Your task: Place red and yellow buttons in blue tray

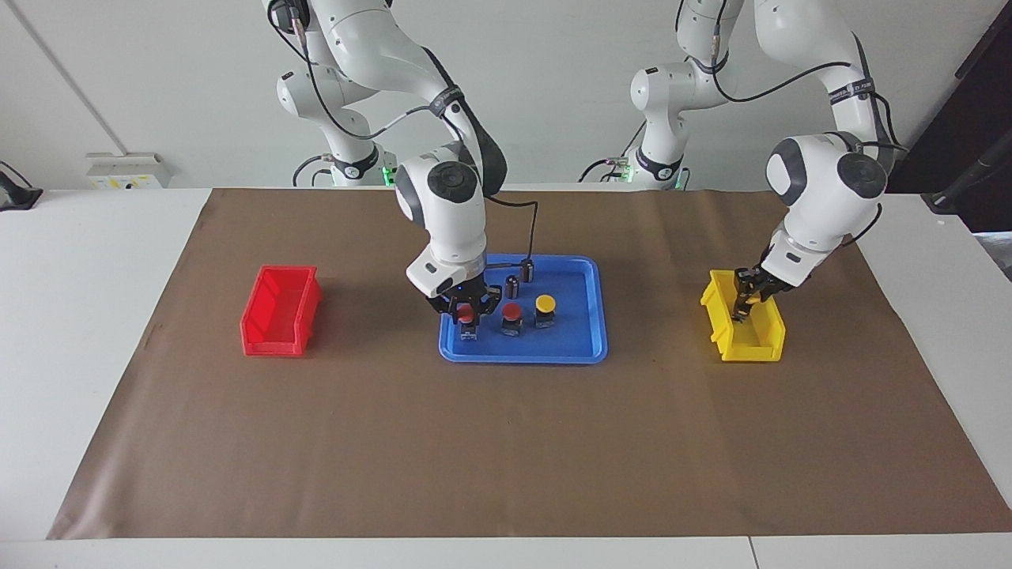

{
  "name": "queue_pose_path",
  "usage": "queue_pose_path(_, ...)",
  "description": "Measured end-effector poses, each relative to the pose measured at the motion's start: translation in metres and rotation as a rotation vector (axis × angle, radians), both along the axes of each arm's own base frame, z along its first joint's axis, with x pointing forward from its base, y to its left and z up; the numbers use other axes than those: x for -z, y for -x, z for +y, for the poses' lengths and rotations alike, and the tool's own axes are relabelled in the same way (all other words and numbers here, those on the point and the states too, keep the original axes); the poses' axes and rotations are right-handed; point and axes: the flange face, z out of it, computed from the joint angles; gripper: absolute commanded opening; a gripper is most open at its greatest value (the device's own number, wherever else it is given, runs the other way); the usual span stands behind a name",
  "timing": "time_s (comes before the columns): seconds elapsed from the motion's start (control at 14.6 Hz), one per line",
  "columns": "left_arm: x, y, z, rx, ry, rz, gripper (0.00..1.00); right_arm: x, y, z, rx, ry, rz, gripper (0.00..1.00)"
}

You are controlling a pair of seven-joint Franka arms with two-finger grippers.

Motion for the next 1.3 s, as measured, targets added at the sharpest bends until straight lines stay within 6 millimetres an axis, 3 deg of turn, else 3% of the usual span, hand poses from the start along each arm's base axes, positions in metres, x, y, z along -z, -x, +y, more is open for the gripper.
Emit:
queue_pose_path(0.14, -0.039, -0.020, -0.012, 0.018, 0.002, -0.007, 0.01, -0.001, -0.001, -0.001, 0.003, 0.000, -0.002, 1.00)
queue_pose_path(0.21, -0.056, -0.026, -0.028, 0.016, 0.004, 0.000, 0.01, -0.004, -0.003, -0.002, 0.005, -0.003, -0.008, 1.00)
queue_pose_path(0.34, -0.068, -0.025, -0.089, -0.043, 0.012, -0.005, 0.01, -0.022, -0.011, -0.005, 0.015, -0.008, -0.022, 1.00)
queue_pose_path(0.48, -0.055, -0.005, -0.181, -0.086, 0.017, -0.002, 0.01, -0.064, -0.025, -0.023, 0.052, 0.002, -0.011, 1.00)
queue_pose_path(0.62, -0.030, 0.024, -0.261, -0.085, 0.014, 0.015, 0.01, -0.124, -0.037, -0.068, 0.091, 0.017, 0.018, 1.00)
queue_pose_path(0.69, -0.016, 0.036, -0.288, -0.085, 0.011, 0.024, 0.01, -0.154, -0.039, -0.100, 0.094, 0.023, 0.035, 1.00)
queue_pose_path(0.89, 0.020, 0.054, -0.330, -0.089, 0.019, 0.020, 0.01, -0.227, -0.023, -0.213, 0.086, 0.026, 0.082, 1.00)
queue_pose_path(0.96, 0.032, 0.058, -0.335, -0.089, 0.018, 0.023, 0.08, -0.246, -0.012, -0.251, 0.080, 0.022, 0.095, 1.00)
queue_pose_path(1.03, 0.043, 0.062, -0.337, -0.085, 0.011, 0.032, 0.39, -0.260, -0.001, -0.286, 0.065, 0.017, 0.105, 1.00)
queue_pose_path(1.1, 0.051, 0.064, -0.337, -0.082, 0.006, 0.039, 0.79, -0.270, 0.008, -0.318, 0.042, 0.011, 0.109, 1.00)
queue_pose_path(1.23, 0.050, 0.062, -0.336, -0.081, 0.009, 0.034, 0.89, -0.276, 0.018, -0.367, 0.001, 0.003, 0.115, 1.00)
queue_pose_path(1.3, 0.049, 0.061, -0.334, -0.082, 0.009, 0.034, 0.95, -0.275, 0.019, -0.378, -0.004, 0.001, 0.120, 1.00)
